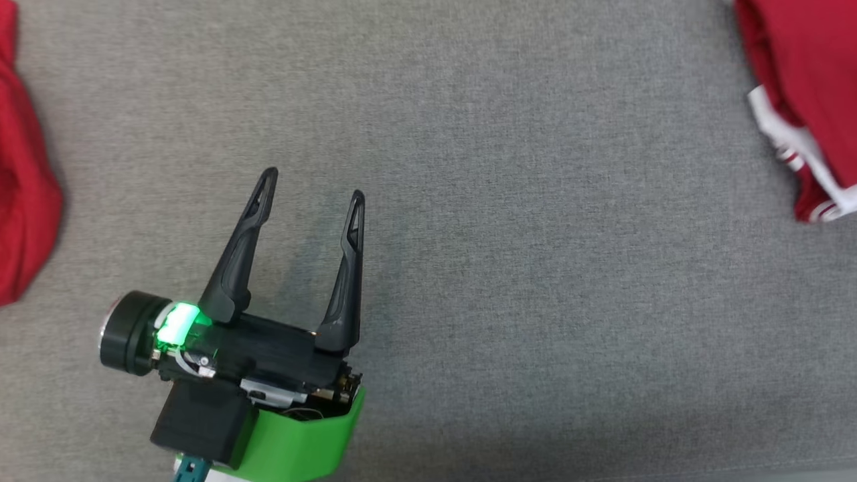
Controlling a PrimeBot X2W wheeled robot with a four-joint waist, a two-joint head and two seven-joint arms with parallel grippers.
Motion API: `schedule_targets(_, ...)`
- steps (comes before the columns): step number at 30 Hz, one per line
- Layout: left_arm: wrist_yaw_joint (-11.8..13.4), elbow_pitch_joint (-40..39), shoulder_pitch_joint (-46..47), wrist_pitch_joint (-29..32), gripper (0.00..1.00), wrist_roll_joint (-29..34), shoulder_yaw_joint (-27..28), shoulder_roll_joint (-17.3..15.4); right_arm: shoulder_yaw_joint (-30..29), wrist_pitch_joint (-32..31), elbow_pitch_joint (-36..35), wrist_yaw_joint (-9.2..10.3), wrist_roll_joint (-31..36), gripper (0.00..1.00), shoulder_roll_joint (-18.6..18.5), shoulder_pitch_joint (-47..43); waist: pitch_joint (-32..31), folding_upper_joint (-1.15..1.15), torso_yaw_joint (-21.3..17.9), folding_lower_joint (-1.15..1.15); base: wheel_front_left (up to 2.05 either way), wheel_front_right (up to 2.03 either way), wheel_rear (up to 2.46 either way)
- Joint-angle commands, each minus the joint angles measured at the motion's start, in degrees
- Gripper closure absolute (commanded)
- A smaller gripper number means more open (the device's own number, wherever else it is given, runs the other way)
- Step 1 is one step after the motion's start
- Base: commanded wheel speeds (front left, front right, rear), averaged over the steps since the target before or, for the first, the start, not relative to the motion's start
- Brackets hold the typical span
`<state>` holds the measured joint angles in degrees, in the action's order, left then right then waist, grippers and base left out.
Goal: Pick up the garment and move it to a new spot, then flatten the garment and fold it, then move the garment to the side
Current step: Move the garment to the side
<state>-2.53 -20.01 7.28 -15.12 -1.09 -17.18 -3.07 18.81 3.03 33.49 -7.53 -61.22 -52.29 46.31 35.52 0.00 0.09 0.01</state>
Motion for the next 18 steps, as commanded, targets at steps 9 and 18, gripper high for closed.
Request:
schedule_targets(9, 0.51, -5.72, 3.09, 0.00, 0.00, 3.27, -1.64, -2.45, -6.19, -0.47, 7.60, 0.10, 4.07, 1.00, -2.01, 7.12, 7.80, 0.00, -3.51, -0.01, 0.00, 0.00, 0.00)
schedule_targets(18, 2.66, -5.56, 3.63, 0.00, 0.00, 2.55, -3.35, -3.40, -9.70, -0.34, 13.91, 0.10, 7.76, 0.00, -4.14, 9.84, 8.06, 0.00, -1.52, -0.01, 0.00, 0.00, 0.00)
